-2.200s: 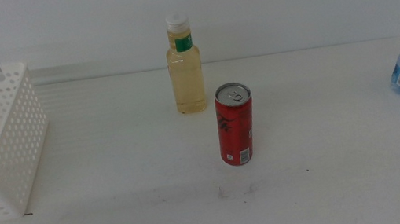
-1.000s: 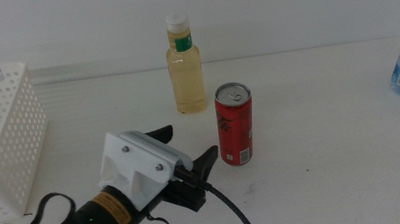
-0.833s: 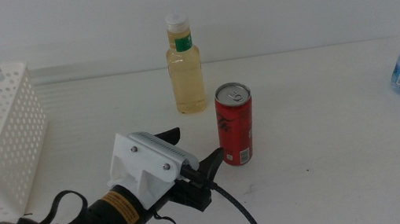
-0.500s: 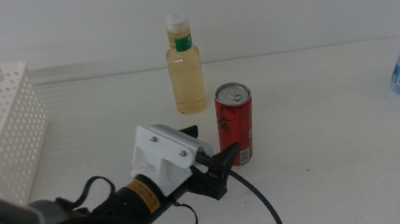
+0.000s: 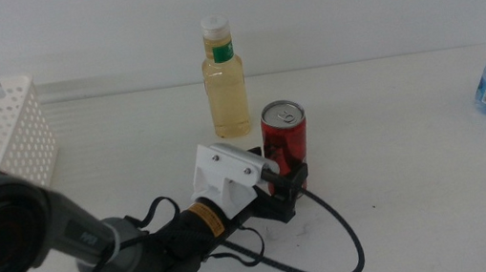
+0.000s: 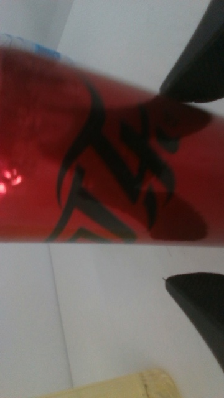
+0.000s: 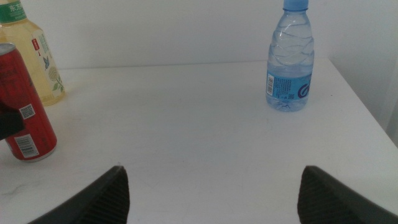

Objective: Use arms to grab the bottles and put them into the dustbin to the left of the table.

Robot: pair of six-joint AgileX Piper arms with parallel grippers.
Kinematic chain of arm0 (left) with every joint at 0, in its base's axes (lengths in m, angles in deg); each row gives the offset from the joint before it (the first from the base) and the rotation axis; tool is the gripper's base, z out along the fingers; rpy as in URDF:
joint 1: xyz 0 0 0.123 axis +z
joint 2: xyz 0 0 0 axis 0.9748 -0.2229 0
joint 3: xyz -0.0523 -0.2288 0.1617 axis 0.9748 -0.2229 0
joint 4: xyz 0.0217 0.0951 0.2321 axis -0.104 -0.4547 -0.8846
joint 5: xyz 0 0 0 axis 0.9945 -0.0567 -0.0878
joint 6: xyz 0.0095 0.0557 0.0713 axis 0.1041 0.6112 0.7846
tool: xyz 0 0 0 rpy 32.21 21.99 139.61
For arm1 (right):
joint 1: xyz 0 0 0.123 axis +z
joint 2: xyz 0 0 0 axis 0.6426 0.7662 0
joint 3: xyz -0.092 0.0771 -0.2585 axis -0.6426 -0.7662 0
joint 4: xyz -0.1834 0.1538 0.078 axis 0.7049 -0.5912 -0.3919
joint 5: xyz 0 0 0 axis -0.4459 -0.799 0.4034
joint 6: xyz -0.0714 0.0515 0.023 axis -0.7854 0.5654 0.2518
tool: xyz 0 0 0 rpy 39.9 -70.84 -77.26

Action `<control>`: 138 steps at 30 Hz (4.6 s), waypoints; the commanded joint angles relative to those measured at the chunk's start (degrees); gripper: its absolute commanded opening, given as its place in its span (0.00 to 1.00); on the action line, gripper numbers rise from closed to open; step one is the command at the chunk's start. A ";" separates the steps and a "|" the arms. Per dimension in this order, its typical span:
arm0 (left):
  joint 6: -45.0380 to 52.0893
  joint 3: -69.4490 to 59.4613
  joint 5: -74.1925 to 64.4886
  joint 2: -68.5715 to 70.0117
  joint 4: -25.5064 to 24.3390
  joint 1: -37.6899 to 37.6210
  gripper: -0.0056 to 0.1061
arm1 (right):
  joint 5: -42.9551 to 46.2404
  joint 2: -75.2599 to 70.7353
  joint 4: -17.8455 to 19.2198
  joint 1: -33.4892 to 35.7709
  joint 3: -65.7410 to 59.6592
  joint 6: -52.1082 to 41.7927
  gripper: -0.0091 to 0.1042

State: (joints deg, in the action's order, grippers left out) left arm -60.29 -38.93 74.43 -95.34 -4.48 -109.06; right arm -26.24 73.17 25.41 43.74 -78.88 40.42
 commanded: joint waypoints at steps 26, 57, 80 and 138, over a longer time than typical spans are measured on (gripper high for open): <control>-8.88 8.27 -38.86 17.50 -11.56 -0.10 0.22 | 0.58 -0.30 0.60 -0.30 -0.18 -0.19 0.87; 38.40 34.40 -115.42 37.04 28.74 41.98 0.22 | 0.58 -0.30 0.60 -0.30 -0.18 -0.19 0.87; 39.49 38.36 -115.19 14.27 24.59 49.12 0.22 | 0.58 -0.30 0.60 -0.30 -0.18 -0.19 0.87; 25.93 -19.40 -5.11 30.15 33.84 -2.34 0.89 | 0.58 -0.30 0.60 -0.30 -0.18 -0.19 0.87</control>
State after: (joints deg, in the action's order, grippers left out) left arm -32.91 -60.56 66.35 -61.86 31.58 -111.02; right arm -26.24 73.17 25.41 43.74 -78.88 40.42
